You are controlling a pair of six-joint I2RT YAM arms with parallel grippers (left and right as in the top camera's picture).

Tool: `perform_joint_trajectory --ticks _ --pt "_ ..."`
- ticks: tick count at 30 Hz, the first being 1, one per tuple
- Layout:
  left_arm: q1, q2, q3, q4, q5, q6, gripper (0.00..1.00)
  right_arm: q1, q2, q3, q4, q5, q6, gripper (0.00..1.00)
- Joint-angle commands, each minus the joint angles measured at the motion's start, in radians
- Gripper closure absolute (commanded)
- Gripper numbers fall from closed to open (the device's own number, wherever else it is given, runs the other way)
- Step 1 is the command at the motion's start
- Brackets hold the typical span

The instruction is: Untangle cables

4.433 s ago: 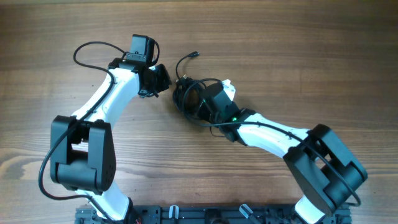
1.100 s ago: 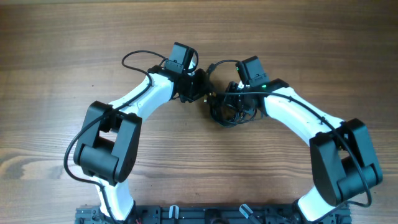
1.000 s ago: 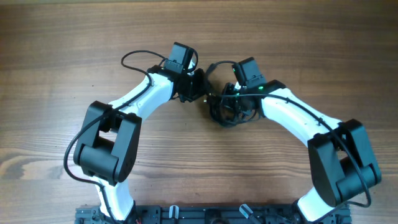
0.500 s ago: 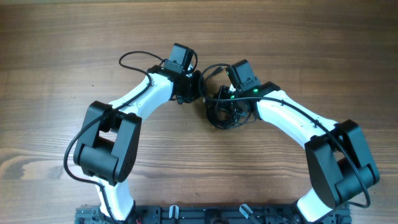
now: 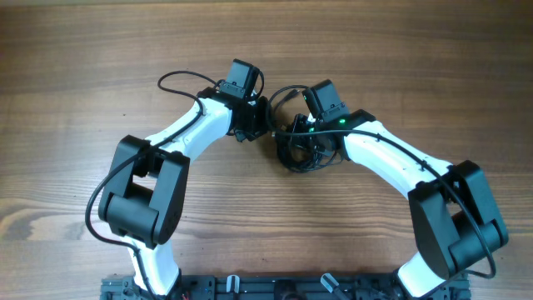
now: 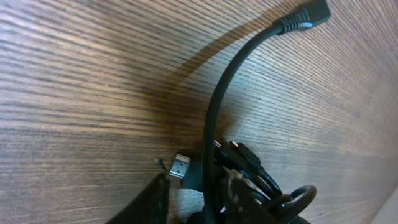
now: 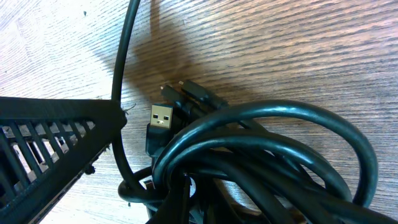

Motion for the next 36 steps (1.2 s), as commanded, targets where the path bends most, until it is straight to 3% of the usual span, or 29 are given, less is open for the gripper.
perform_joint_trajectory --ticks 1,5,12,18,24,25,29,36 --pt "0.002 0.012 0.005 0.003 -0.020 -0.021 0.72 0.005 0.026 0.008 0.006 0.016 0.010 0.91" --pt "0.002 0.020 0.005 0.011 -0.035 -0.022 0.73 0.005 0.026 0.008 0.006 0.016 0.008 0.91" --pt "0.002 0.063 0.005 0.019 -0.034 -0.078 0.82 0.005 0.026 0.008 0.008 0.010 0.006 0.91" --pt "0.002 0.064 0.005 0.029 0.008 -0.077 0.81 0.005 0.026 0.008 0.010 0.009 0.006 0.91" --pt "0.001 0.064 0.005 0.029 0.090 -0.077 0.66 0.005 0.026 0.008 0.010 0.010 0.006 0.91" --pt "0.001 0.064 0.005 0.029 0.098 -0.077 0.67 0.005 0.026 0.008 0.010 0.010 0.005 0.91" --pt "0.001 0.064 0.005 0.028 0.144 -0.077 0.95 0.005 0.026 0.008 0.010 0.010 0.002 0.91" --pt "0.001 0.064 0.005 0.014 0.169 -0.076 0.96 0.005 0.026 0.008 0.011 0.011 0.000 0.91"
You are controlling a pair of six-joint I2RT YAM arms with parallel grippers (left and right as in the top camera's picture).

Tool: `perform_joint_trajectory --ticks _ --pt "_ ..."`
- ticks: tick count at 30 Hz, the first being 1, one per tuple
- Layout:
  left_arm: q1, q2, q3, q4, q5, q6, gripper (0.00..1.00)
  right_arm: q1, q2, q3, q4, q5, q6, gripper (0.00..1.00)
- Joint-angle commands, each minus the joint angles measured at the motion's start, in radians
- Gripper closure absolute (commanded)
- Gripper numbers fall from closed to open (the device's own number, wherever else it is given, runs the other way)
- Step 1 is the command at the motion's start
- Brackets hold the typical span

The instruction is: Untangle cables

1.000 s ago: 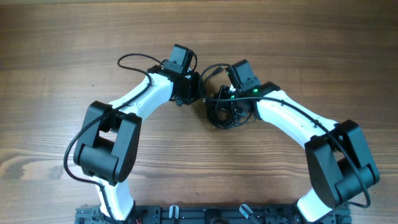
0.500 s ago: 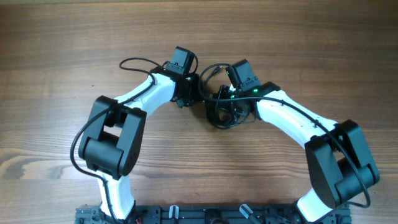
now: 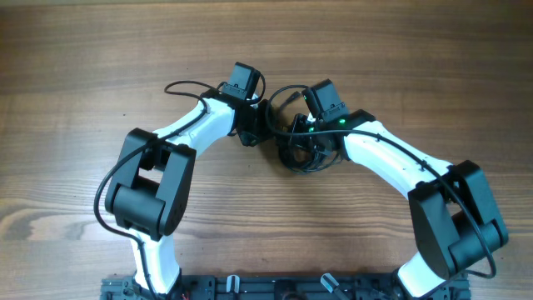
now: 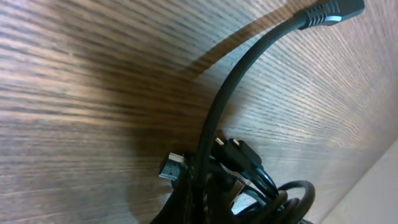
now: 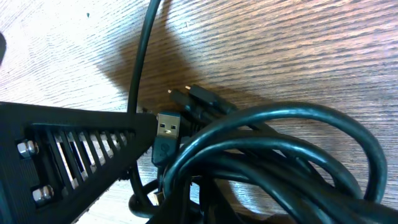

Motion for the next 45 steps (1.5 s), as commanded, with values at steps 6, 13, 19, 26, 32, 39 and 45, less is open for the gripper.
perform_joint_trajectory --ticks 6,13,19,26,32,39,45 --pt "0.000 0.011 0.005 -0.007 0.141 0.008 0.96 0.005 0.026 0.008 0.045 -0.025 0.003 0.91" --pt "0.002 0.011 0.005 0.000 0.204 0.010 0.96 0.005 0.026 0.008 0.075 -0.043 0.004 0.91" --pt "0.008 0.011 0.005 0.039 0.281 0.067 0.96 0.004 0.026 0.009 0.093 -0.058 0.017 0.91" --pt "0.078 0.007 0.005 0.031 0.335 0.119 0.96 -0.061 -0.023 0.039 0.024 -0.160 -0.136 0.83" --pt "0.124 -0.007 0.005 0.030 0.371 0.197 0.96 -0.117 -0.067 0.039 -0.006 -0.344 -0.151 0.82" --pt "0.161 -0.063 0.005 0.014 0.397 0.280 0.96 -0.107 -0.058 0.034 -0.093 -0.303 -0.149 0.81" --pt "0.268 -0.070 0.005 -0.027 0.373 0.280 0.96 -0.050 -0.058 0.034 -0.059 -0.315 -0.190 0.80"
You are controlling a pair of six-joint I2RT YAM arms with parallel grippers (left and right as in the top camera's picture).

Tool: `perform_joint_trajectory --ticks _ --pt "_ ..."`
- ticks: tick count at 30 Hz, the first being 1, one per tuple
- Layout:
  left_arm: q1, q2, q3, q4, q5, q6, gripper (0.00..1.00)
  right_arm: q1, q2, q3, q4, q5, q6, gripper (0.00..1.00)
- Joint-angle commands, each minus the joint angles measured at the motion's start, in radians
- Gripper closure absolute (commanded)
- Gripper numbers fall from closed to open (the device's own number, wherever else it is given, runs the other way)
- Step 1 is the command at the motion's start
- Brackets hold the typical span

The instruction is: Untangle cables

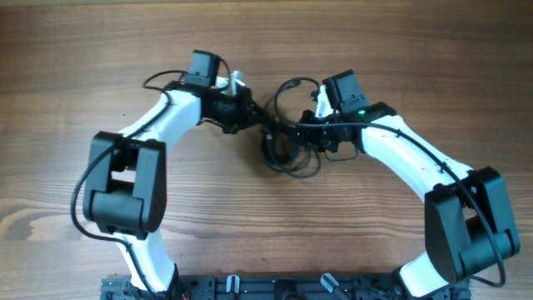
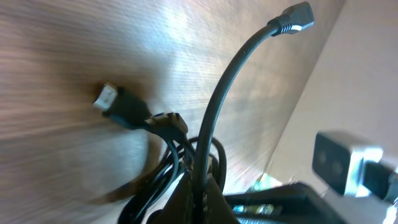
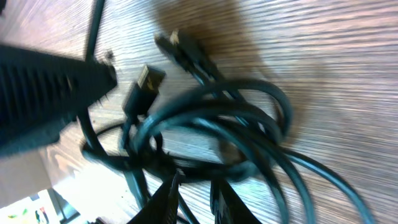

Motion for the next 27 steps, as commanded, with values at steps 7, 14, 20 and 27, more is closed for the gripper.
perform_joint_trajectory --ticks 7,14,20,27 --pt "0.140 -0.029 0.006 -0.106 -0.056 0.018 0.96 0.100 -0.014 0.015 0.085 -0.026 -0.225 0.64" --pt "0.123 -0.029 0.006 -0.121 -0.055 -0.023 0.96 0.100 -0.019 0.016 0.265 -0.206 -0.314 0.73" --pt "0.100 -0.029 0.006 -0.111 -0.051 -0.034 0.96 0.165 -0.019 0.016 0.232 -0.058 -0.500 0.68" --pt "0.096 -0.029 0.006 -0.112 -0.028 -0.033 0.96 0.231 -0.017 0.016 0.241 0.217 -0.607 0.68"
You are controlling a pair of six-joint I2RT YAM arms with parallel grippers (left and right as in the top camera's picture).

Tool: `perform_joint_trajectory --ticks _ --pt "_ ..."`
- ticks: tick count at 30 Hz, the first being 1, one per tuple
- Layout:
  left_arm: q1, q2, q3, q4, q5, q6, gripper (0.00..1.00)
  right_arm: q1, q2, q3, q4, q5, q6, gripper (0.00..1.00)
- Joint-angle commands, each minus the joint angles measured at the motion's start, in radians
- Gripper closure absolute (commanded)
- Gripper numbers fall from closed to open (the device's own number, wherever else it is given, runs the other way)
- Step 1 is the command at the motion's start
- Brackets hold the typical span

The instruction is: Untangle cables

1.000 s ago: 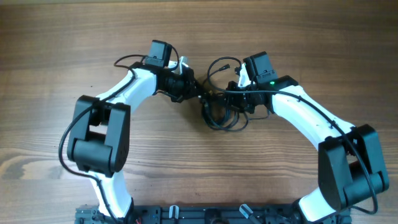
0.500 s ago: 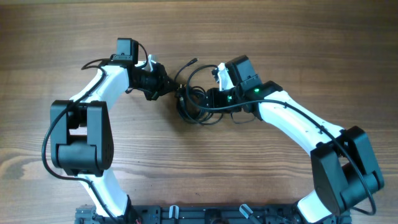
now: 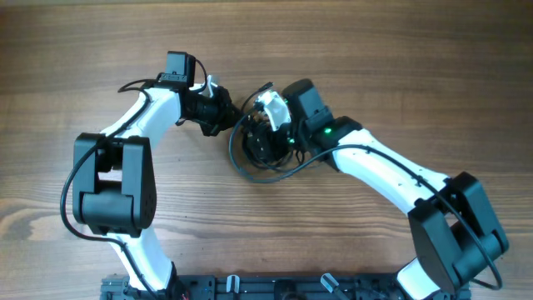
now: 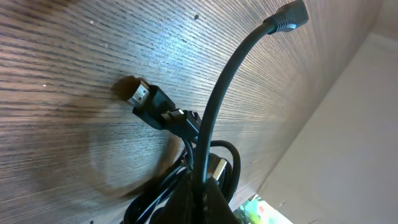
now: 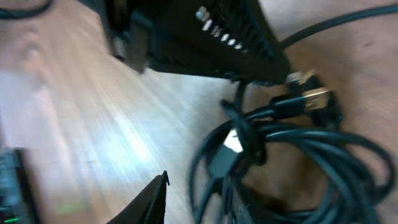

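Observation:
A tangle of black cables (image 3: 260, 154) lies on the wooden table between the two arms. My left gripper (image 3: 226, 112) is at its left edge, shut on one thick black cable (image 4: 217, 112) that arches up to a plug (image 4: 287, 15). A flat metal-tipped plug (image 4: 138, 94) rests on the wood beside it. My right gripper (image 3: 266, 133) hangs over the tangle's top, open, with looped strands (image 5: 249, 143) and a gold USB plug (image 5: 306, 98) lying between and ahead of its fingers (image 5: 155, 196). That view is blurred.
The left arm's dark finger body (image 5: 205, 37) fills the top of the right wrist view, close to my right gripper. A thin loop of cable (image 3: 237, 162) bulges out to the tangle's lower left. Bare wooden table (image 3: 375, 50) surrounds the arms.
My right gripper has gone left from the tangle's right side to over its top, and its fingers stand wider apart. The tangle sits further left. My left gripper has also shifted slightly left, cable still held.
At first both grippers were close together at the tangle, the left one open around a thick cable. Then the left was shut on that cable. Later the arms stood apart with the tangle stretched between them. Now the right gripper is open over the tangle.

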Motion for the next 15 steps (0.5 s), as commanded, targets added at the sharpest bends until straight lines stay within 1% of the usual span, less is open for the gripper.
perform_joint_trajectory --ticks 1,5,11,15 --pt "-0.003 -0.028 0.006 0.003 0.028 -0.009 0.96 0.024 -0.016 0.015 0.015 0.184 -0.107 0.69" --pt "-0.003 -0.028 0.006 0.002 0.074 -0.006 0.96 0.031 -0.012 0.015 0.025 0.211 -0.156 0.69" --pt "-0.003 -0.028 0.006 -0.007 0.126 -0.005 0.96 0.032 0.003 0.015 0.051 0.211 -0.157 0.69" --pt "-0.003 -0.028 0.006 -0.014 0.130 -0.006 0.96 0.032 0.024 0.015 0.055 0.208 -0.155 0.69"
